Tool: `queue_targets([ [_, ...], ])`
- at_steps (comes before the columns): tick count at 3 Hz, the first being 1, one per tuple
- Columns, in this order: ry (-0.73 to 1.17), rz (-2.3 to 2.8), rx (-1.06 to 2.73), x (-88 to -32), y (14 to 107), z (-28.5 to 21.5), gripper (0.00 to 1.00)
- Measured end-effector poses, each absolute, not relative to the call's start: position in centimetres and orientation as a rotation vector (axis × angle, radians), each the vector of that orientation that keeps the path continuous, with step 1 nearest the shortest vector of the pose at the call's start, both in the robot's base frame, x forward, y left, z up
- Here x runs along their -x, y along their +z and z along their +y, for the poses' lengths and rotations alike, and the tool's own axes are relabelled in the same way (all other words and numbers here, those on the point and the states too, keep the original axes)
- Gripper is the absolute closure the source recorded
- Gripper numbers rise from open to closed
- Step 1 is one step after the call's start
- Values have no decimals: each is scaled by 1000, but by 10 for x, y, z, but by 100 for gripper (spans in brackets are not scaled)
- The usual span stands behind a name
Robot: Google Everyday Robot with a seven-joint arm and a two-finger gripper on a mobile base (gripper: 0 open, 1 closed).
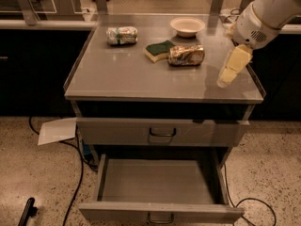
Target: Place orange can into middle drawer
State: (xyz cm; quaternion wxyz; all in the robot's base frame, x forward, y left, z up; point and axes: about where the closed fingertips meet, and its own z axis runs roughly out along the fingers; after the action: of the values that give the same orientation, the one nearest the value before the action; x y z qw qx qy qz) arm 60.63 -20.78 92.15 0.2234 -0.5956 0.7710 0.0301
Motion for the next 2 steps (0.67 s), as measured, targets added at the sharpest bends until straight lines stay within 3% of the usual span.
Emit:
queue_targets([
  [2,163,2132,1672,-702,856,-188,0],
])
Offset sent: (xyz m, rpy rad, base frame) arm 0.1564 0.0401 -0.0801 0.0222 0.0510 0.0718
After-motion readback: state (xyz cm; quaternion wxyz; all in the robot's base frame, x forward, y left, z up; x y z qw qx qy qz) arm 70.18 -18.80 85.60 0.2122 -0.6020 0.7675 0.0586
